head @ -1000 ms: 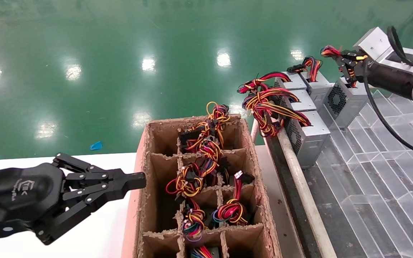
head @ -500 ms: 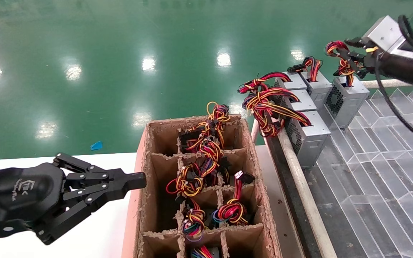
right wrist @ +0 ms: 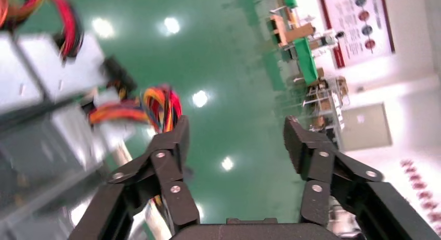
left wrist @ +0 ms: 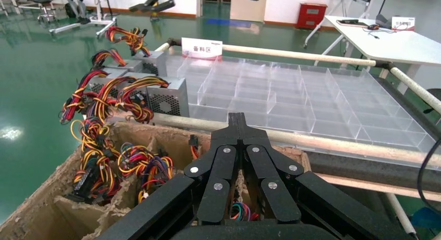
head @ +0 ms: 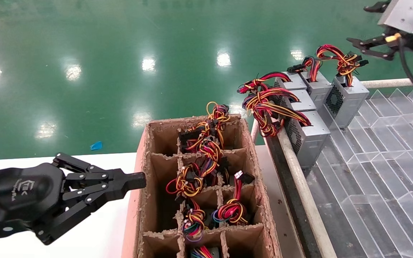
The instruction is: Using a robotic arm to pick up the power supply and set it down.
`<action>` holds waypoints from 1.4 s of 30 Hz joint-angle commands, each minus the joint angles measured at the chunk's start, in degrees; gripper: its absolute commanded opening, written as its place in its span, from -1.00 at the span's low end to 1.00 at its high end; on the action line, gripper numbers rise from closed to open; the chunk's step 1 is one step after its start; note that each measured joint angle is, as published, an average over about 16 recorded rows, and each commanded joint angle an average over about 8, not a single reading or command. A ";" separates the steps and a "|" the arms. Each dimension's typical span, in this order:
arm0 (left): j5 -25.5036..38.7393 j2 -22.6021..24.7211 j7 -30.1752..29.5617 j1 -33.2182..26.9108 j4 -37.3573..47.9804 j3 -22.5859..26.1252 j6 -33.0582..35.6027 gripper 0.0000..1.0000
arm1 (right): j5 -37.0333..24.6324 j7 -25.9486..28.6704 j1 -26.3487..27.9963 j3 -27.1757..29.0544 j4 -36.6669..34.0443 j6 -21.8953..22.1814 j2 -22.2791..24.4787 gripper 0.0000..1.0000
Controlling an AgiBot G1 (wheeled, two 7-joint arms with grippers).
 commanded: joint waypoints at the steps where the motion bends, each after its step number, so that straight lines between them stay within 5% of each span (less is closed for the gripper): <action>1: 0.00 0.00 0.00 0.00 0.00 0.00 0.00 -1.00 | -0.77 -0.61 0.65 -0.56 0.61 -0.97 0.41 1.00; 13: 0.00 0.00 0.00 0.00 0.00 0.00 0.00 -0.90 | 6.49 11.10 -9.90 2.70 13.90 -6.89 3.52 1.00; 21: 0.00 0.00 0.00 0.00 0.00 0.00 0.00 1.00 | 11.27 19.09 -17.01 4.78 23.13 -11.11 5.75 1.00; 42: 0.00 0.00 0.00 0.00 0.00 0.00 0.00 1.00 | 23.87 40.21 -35.79 10.29 47.49 -22.27 11.66 1.00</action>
